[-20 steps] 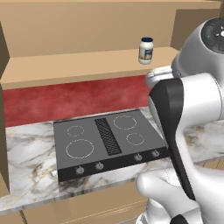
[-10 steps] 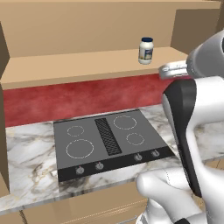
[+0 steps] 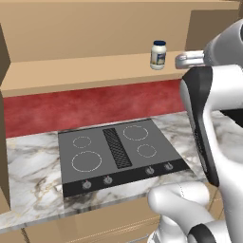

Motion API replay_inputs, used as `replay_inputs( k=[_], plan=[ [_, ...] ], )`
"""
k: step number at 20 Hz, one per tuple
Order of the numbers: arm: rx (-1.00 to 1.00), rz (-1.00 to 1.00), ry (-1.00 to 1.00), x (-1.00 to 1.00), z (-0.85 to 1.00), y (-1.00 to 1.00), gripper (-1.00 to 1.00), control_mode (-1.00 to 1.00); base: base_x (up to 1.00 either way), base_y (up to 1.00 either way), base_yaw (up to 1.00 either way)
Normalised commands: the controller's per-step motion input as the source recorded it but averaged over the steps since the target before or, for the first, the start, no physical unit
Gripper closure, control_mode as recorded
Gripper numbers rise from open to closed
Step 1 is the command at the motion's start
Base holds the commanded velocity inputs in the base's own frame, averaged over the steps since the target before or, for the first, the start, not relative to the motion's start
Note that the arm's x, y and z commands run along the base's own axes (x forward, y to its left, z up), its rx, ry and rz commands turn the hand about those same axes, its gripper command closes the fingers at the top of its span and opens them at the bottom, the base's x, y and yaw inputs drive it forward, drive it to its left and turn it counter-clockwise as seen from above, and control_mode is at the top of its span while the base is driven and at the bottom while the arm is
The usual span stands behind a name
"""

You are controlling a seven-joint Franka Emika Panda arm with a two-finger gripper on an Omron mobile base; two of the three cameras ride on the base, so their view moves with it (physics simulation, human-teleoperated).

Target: Move the ketchup and mayonnaise from the cabinet to the dining counter.

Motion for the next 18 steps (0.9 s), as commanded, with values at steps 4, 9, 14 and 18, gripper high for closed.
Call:
replay_inputs(
  k=[4, 9, 14, 18],
  plan=[
    [0.07, 0.0, -0.05, 0.51, 0.04, -0.01, -1.0, -1.0, 0.0, 0.0, 0.0],
    [0.11, 0.0, -0.07, 0.53, -0.06, 0.0, -1.0, -1.0, 0.0, 0.0, 0.0],
    [0.13, 0.0, 0.0, 0.64, 0.0, 0.0, -1.0, -1.0, 0.0, 0.0, 0.0],
    [0.11, 0.01, 0.0, 0.58, 0.0, 0.0, -1.0, -1.0, 0.0, 0.0, 0.0]
  ],
)
